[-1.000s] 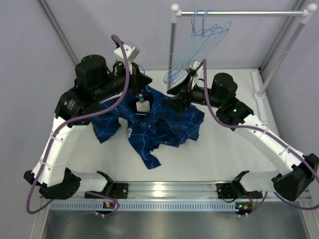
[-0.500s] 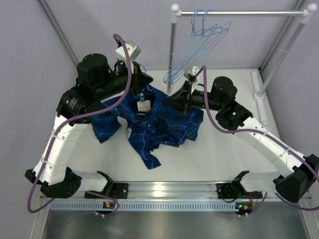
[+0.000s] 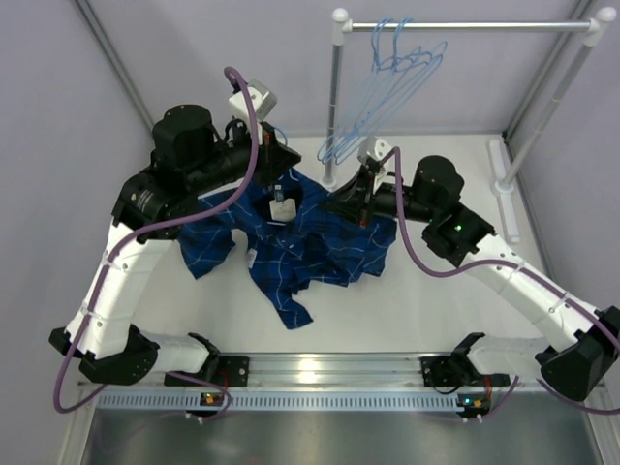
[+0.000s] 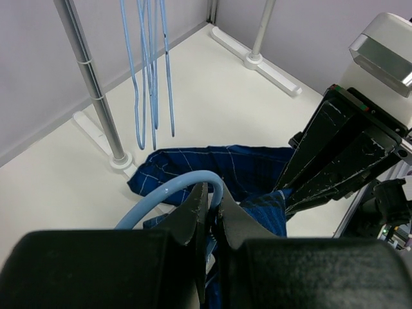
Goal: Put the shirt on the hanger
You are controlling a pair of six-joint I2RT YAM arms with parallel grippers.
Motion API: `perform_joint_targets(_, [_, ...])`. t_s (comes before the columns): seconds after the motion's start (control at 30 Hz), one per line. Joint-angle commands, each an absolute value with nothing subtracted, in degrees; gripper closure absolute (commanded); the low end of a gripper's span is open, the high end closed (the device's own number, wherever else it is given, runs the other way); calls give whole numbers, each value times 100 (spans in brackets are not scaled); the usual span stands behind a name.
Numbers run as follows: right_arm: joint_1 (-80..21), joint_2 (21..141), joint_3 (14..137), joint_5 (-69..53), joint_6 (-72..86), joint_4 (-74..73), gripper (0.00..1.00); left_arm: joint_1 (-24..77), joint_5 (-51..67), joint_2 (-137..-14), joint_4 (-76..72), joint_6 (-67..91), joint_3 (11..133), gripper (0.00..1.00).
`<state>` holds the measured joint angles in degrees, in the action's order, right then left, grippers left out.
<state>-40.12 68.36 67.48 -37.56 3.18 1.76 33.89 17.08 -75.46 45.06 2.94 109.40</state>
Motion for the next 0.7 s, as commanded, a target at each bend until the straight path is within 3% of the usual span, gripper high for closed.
perform_joint_targets(0.0, [-4096, 6855, 6785, -3735, 44, 71, 88, 3410, 1810, -7348, 3991, 431, 11021, 100])
perform_joint_targets(0.03, [-4104, 6890, 6811, -3770, -34, 9, 81, 3410, 1915, -7356, 3973, 413, 11021, 100])
perform_joint_targets(0.2, [-4140, 7049, 6873, -3815, -360, -237, 69, 3401, 2083, -7383, 3981, 387, 11048, 100])
perform_joint_targets(0.23, [-4140, 7058, 6882, -3823, -413, -246, 74, 3401, 2127, -7383, 3981, 378, 11057, 100])
perform_joint_targets(0.27, [-4140, 7066, 6891, -3754, -457, -246, 99, 3410, 2179, -7374, 3981, 378, 11065, 100])
perform_joint_targets(0.63, [-4096, 6627, 6812, -3787, -308, -132, 100, 3401, 2039, -7339, 3981, 255, 10916, 100])
perform_joint_targets(0.67, [-4096, 6575, 6777, -3840, -299, -123, 95, 3410, 2030, -7321, 3981, 255, 10899, 100])
